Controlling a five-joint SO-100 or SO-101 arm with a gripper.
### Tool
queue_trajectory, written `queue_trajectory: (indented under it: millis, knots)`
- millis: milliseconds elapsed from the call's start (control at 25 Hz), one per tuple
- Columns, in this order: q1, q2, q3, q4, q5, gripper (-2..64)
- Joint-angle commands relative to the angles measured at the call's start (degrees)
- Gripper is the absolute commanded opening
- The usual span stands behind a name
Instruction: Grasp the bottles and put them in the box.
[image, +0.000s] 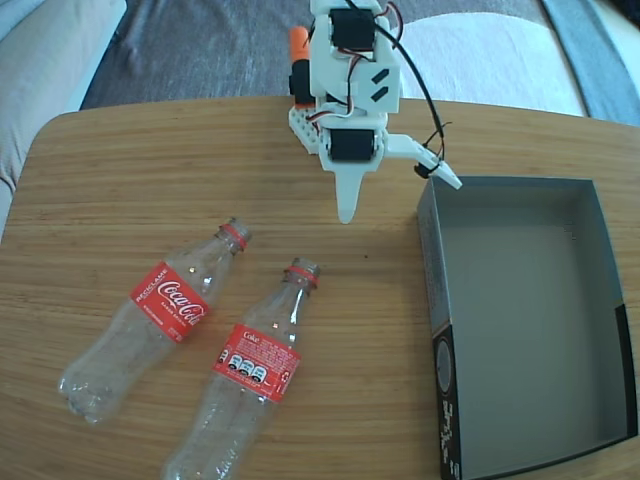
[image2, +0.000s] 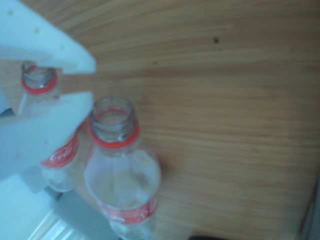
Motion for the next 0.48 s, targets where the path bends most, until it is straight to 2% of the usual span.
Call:
queue_trajectory:
  millis: [0,440]
  knots:
    - [0.3,0.4,-0.5,-0.1,-0.1,-0.1]
    - [-0.2,0.4,-0.5,-0.1,0.0,-0.1]
